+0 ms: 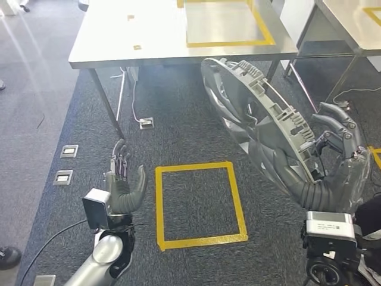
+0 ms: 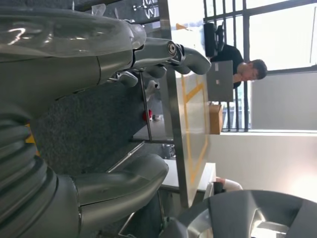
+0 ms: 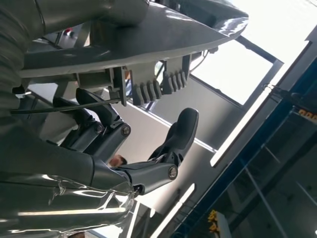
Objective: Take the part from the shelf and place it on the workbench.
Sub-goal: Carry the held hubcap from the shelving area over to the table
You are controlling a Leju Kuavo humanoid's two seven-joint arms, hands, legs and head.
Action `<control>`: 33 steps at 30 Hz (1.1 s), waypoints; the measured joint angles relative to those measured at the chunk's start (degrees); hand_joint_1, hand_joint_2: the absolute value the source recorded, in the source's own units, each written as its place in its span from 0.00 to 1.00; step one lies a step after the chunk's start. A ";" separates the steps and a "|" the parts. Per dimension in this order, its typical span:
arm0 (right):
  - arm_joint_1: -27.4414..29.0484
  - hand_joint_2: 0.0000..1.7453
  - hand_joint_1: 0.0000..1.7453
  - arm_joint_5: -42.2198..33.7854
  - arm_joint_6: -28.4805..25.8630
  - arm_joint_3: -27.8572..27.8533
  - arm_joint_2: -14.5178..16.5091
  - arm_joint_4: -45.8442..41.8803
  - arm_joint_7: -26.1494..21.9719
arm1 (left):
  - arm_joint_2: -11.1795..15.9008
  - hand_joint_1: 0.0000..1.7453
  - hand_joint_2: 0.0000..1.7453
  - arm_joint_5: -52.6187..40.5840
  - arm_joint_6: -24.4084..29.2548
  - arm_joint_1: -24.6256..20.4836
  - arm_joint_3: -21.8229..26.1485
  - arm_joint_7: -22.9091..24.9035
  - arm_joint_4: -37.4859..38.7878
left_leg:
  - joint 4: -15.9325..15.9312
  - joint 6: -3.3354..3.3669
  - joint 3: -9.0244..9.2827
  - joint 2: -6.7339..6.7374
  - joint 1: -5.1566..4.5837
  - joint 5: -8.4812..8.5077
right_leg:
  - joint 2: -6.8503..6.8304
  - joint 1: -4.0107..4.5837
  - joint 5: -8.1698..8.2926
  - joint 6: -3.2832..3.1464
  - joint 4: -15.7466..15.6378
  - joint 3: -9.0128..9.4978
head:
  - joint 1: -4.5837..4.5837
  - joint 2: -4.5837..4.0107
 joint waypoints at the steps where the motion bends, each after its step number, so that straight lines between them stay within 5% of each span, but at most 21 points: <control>1: -0.07 1.00 1.00 -0.05 0.02 0.00 0.00 0.00 0.03 | -0.01 0.00 1.00 -0.07 -0.08 -0.05 0.00 0.01 0.00 | -0.12 0.22 0.60 0.00 0.02 -0.39 | -0.03 -0.04 -0.98 0.13 3.86 -2.30 | 0.39 0.00; 3: -0.13 1.00 1.00 -0.22 0.09 0.03 -0.01 0.02 0.17 | 0.00 0.00 1.00 -0.15 -0.17 -0.06 0.00 0.03 0.01 | -0.13 0.42 1.59 -0.06 -0.03 -1.29 | -0.02 -0.02 -3.72 0.38 10.77 -7.18 | 1.14 0.00; 5: -0.15 1.00 1.00 -0.61 0.18 0.07 -0.02 0.05 0.41 | 0.01 0.00 1.00 -0.19 -0.22 -0.02 0.00 0.04 0.02 | -0.12 0.42 2.92 -0.23 -0.09 -2.33 | -0.03 -0.02 -4.08 0.43 11.57 -9.57 | 1.65 0.00; 6: -0.25 1.00 1.00 -0.84 0.21 0.07 -0.02 0.06 0.52 | 0.01 0.00 1.00 -0.22 -0.23 -0.01 0.00 0.04 0.02 | -0.12 0.37 3.75 -0.31 -0.12 -2.90 | -0.03 -0.01 -2.15 0.33 9.01 -9.40 | 1.91 0.00; 8: -0.56 1.00 1.00 -1.24 0.24 0.07 -0.05 0.11 0.67 | 0.01 0.00 1.00 -0.28 -0.29 -0.02 0.00 0.05 0.03 | -0.07 0.08 5.23 -0.40 -0.20 -4.05 | 0.00 0.16 4.22 -0.17 1.32 -7.94 | 2.39 0.00; 10: -0.94 1.00 1.00 -1.63 0.25 0.11 -0.09 0.26 0.74 | 0.02 0.00 1.00 -0.29 -0.46 -0.04 0.00 0.10 0.05 | 0.02 -0.49 5.73 -0.52 -0.31 -4.88 | 0.07 0.48 7.67 -0.83 -3.39 -6.85 | 2.58 0.00; 14: -1.53 1.00 1.00 -2.00 0.15 0.16 -0.13 0.48 0.84 | 0.03 0.00 1.00 -0.31 -0.85 -0.17 0.00 0.20 0.01 | 1.45 -1.67 5.79 -0.71 -0.47 -5.68 | 0.10 0.31 7.88 -1.95 -4.86 -5.16 | 2.12 0.00; 16: -1.90 1.00 1.00 -1.99 -0.01 0.16 -0.13 0.52 0.81 | 0.07 0.00 1.00 -0.30 -1.07 -0.38 0.00 0.15 0.01 | 6.93 -2.31 2.76 -0.63 -0.31 -7.06 | 0.06 0.03 7.67 -2.28 -5.40 -4.22 | 1.41 0.00; 19: -2.16 1.00 1.00 -2.01 -0.24 0.19 -0.15 0.72 0.84 | 0.17 0.00 1.00 -0.23 -1.27 -0.26 0.00 0.13 0.04 | 16.28 -2.95 -4.61 -0.24 0.05 -10.48 | 0.10 0.00 6.74 -2.48 -5.48 -3.45 | 0.45 0.00; 21: -2.13 1.00 1.00 -2.04 -0.31 0.25 -0.17 0.98 0.86 | 0.24 0.00 1.00 -0.16 -1.31 -0.17 0.00 0.13 0.06 | 14.21 -2.81 -5.66 -0.09 0.09 -8.47 | 0.20 -0.01 5.90 -2.40 -5.48 -2.44 | -0.08 0.00; 23: -2.24 1.00 1.00 -2.04 -0.37 0.28 -0.17 1.15 0.81 | 0.28 0.00 1.00 -0.13 -1.34 -0.19 0.00 0.09 0.07 | 6.29 -2.23 -3.59 -0.03 -0.02 -2.43 | 0.25 0.07 4.91 -2.14 -5.47 -1.20 | -0.65 0.00; 25: -2.50 1.00 1.00 -2.03 -0.40 0.30 -0.17 1.32 0.74 | 0.29 0.00 1.00 -0.07 -1.38 -0.19 -0.01 0.03 0.09 | 0.80 -1.57 -1.94 0.04 -0.28 0.63 | 0.41 0.27 3.98 -1.59 -5.50 -0.56 | -0.91 0.00; 30: -3.02 1.00 1.00 -2.21 -0.41 0.26 -0.25 1.59 0.77 | 0.19 0.00 1.00 -0.04 -1.54 -0.40 -0.01 -0.02 0.13 | -0.47 -0.14 0.18 0.05 -0.06 0.37 | 0.39 0.34 1.95 -0.17 -2.45 -0.71 | -0.14 0.00; 33: -3.62 1.00 1.00 -2.91 -0.33 0.22 -0.31 1.92 0.79 | 0.14 0.00 1.00 -0.05 -1.69 -0.54 0.00 -0.02 0.14 | -0.47 0.36 1.41 0.02 -0.15 -0.60 | 0.24 0.20 -2.21 0.28 8.45 -6.78 | 0.94 0.00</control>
